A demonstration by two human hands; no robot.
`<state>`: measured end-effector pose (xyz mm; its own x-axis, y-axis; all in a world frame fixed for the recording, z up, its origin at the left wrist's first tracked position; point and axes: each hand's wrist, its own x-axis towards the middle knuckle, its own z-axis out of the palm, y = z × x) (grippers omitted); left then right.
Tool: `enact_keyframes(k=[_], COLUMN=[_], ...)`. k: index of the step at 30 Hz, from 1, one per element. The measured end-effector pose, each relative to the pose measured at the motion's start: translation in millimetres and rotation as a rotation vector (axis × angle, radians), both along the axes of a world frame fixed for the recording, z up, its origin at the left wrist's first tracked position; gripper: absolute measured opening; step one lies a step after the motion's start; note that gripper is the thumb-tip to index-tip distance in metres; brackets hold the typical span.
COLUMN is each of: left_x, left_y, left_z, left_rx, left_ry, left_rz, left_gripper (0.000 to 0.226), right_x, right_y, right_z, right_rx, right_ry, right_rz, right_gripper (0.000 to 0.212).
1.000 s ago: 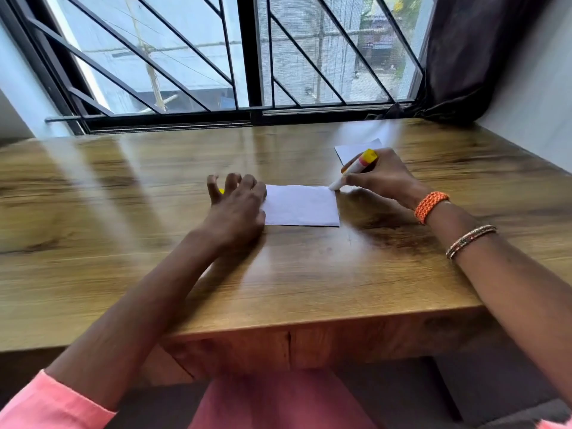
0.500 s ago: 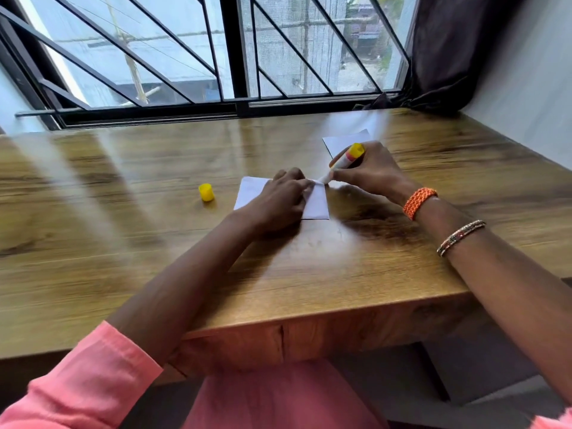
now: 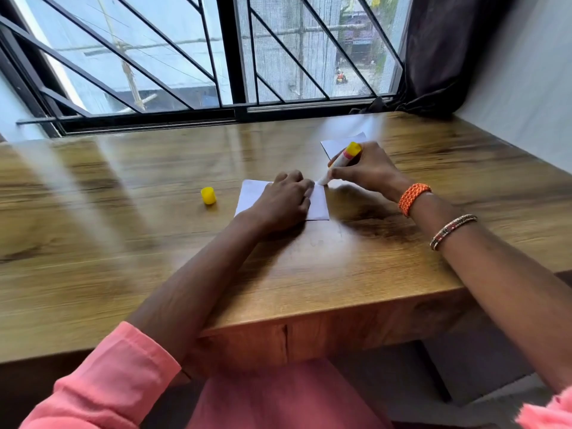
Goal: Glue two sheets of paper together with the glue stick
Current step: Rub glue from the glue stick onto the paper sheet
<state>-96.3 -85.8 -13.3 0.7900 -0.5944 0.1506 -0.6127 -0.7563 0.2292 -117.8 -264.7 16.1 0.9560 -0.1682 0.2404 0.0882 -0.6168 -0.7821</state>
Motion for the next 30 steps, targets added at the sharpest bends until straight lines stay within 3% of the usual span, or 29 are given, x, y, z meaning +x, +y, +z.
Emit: enact_keyframes(k=[27, 30], left_x=[-3, 0], left_y=[0, -1], left_z=[-3, -2], left_rx=[-0.045, -0.096], left_ry=[-0.014, -0.009], left_rz=[0.023, 0.005], left_gripper=[0.039, 0.043], right_x=[-69, -66], right_y=[13, 9], right_z=[-7, -3], right_rx=[0.054, 0.102], right_ry=[-0.039, 0.035], right_rz=[0.206, 0.261], right_gripper=[0.009, 0.02])
